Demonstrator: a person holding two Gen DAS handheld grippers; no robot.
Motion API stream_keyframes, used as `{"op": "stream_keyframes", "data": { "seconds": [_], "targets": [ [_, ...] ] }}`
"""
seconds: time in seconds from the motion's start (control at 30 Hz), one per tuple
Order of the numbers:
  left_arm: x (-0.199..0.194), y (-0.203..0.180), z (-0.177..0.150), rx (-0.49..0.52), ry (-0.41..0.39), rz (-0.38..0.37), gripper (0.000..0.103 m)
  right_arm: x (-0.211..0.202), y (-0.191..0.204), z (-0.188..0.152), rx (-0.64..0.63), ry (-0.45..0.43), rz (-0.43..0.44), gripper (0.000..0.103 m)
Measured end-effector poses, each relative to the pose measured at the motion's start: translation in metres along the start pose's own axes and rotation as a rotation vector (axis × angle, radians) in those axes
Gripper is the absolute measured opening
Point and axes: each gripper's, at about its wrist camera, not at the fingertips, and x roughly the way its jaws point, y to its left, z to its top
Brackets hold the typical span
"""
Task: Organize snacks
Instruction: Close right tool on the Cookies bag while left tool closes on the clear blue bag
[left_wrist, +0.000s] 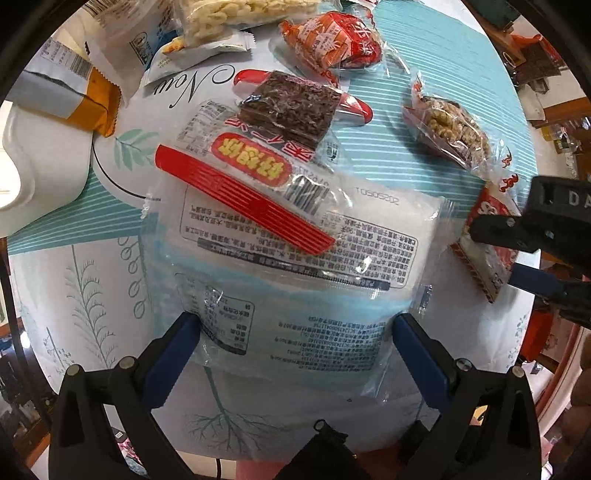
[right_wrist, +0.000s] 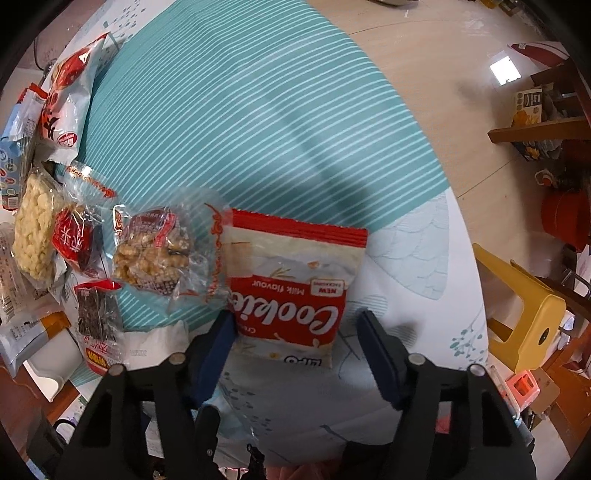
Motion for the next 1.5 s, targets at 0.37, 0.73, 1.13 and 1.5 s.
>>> {"op": "stream_keyframes", "data": {
  "seconds": [0.37,0.73,1.13,1.5],
  "targets": [
    [0.003,-0.018,-0.024,0.032,-0.093,0.010,0.103,-0.004,-0.023,-0.008,-0.052,-0.022,0.087,0.047],
    [0.000,-0.006,-0.062,0.046,-0.271,0.004,0.103,0.002,-0.043,-0.023,-0.141,0.006,0.156,0.047],
    [-0.017,-0.008,-0.106,0.039,-0.367,0.020,0.079,-0.006,-0.040,-0.027,-0.225,-0.018,0.160,0.047],
    [-0.035,0.024,-0.110,-0.031,-0.424,0.003,0.038,-0.009,-0.026,-0.023,-0.276,-0.036,0.160,0.047]
  ]
}}
